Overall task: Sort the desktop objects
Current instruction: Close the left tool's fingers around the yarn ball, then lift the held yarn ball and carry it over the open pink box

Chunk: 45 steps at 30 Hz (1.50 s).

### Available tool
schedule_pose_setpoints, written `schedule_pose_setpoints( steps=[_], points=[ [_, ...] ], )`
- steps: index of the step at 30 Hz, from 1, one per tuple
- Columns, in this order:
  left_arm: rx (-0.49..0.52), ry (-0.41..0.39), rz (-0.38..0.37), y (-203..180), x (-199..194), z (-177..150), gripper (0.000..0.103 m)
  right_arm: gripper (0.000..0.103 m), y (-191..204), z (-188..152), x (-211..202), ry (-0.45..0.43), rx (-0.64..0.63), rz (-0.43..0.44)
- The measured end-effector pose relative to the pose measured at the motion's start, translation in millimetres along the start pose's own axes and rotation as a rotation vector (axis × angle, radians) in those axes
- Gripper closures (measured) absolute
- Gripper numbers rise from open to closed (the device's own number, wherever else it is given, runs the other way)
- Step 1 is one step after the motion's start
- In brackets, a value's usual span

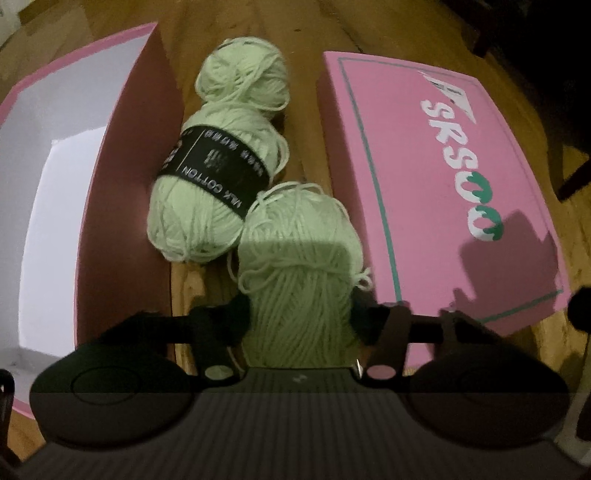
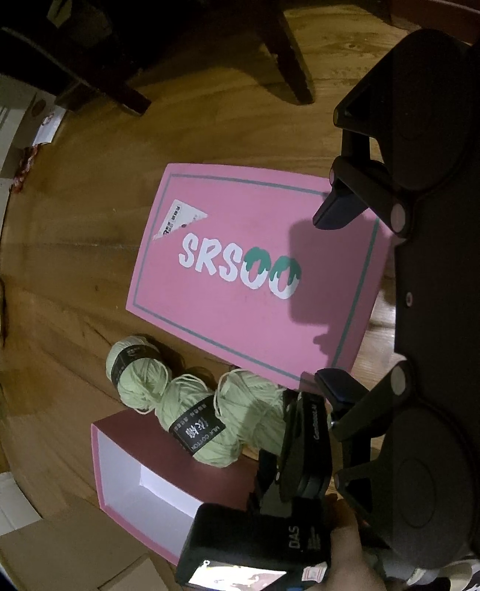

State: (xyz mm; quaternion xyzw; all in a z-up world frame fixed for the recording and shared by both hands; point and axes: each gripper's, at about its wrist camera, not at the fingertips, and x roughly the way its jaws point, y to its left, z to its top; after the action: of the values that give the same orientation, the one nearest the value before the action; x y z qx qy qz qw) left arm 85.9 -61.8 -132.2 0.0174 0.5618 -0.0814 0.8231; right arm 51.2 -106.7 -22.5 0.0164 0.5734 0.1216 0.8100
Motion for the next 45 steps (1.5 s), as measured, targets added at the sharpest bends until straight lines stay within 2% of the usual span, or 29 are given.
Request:
schedule_pose_setpoints(
  steps=[4, 14, 20, 23, 26, 33, 38, 45],
  points=[
    [0.037, -0.012, -0.001, -3.0, -4.9, 1.5, 0.063, 0.017, -4.4, 1.5, 0.2, -0.002, 0.022, -0.013],
    [-0.021, -0.008, -0.028, 20.7, -24.1, -7.4, 0.063, 0.017, -4.8, -1.4, 9.3, 0.032, 0.021, -0.03],
    [0.007, -0.048, -0.062, 19.3, -45.3, -10.9, 0.063, 0.017, -1.8, 0.3, 15.6, 0.053, 0.028, -0.043],
    [0.021, -0.063, -0.05, 23.2, -54.6, -17.2, 0.063, 0.017, 5.0, -0.3, 15.1, 0.044, -0.004, -0.068],
    [0.023, -0.051, -0.025, 27.8, -62.2, -23.9, 0.063, 0.017, 18.4, -3.5, 13.5, 0.031, -0.095, -0.1],
    [0.012, -0.078, -0.08, 32.0, -93.7, -30.8, 0.063, 0.017, 25.5, -1.8, 13.0, 0.032, -0.115, -0.042],
    [0.047, -0.144, -0.057, 35.5, -120.9, -31.3, 0.063, 0.017, 30.9, 1.3, 11.4, 0.011, -0.109, -0.003],
    [0.012, -0.212, -0.054, 51.7, -150.0, -26.4, 0.062, 0.017, 42.3, 4.0, 8.7, 0.004, -0.126, 0.067]
  ],
)
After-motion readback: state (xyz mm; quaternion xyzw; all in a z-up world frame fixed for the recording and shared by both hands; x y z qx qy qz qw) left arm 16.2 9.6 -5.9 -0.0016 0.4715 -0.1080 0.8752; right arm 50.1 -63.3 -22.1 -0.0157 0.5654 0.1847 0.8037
